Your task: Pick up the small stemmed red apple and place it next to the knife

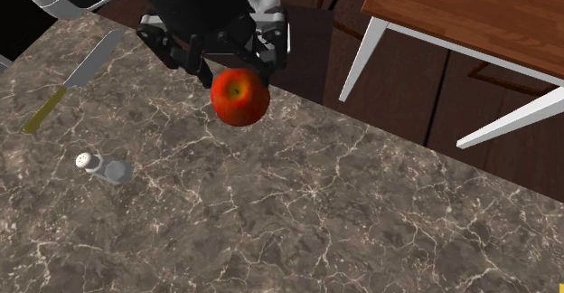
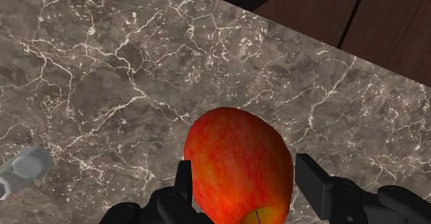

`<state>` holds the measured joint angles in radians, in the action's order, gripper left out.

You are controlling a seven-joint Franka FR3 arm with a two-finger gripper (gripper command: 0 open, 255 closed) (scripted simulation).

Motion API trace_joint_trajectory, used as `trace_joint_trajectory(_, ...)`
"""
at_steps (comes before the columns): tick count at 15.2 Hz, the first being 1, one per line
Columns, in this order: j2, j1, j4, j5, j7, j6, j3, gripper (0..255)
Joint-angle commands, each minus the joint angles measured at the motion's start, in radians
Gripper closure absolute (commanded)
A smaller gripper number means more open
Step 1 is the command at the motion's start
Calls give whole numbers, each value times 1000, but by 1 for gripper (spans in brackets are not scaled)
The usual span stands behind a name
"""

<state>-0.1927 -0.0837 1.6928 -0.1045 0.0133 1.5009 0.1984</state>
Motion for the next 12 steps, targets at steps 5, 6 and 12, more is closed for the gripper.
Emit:
trace_joint_trajectory(5,-9,-57,11,17,148,-9,-90,255)
trace_joint_trajectory(6,-6,-67,8,21,173,-11,-105,255)
trace_joint_trajectory(12,33,-126,-35,41,318,-26,-192,255)
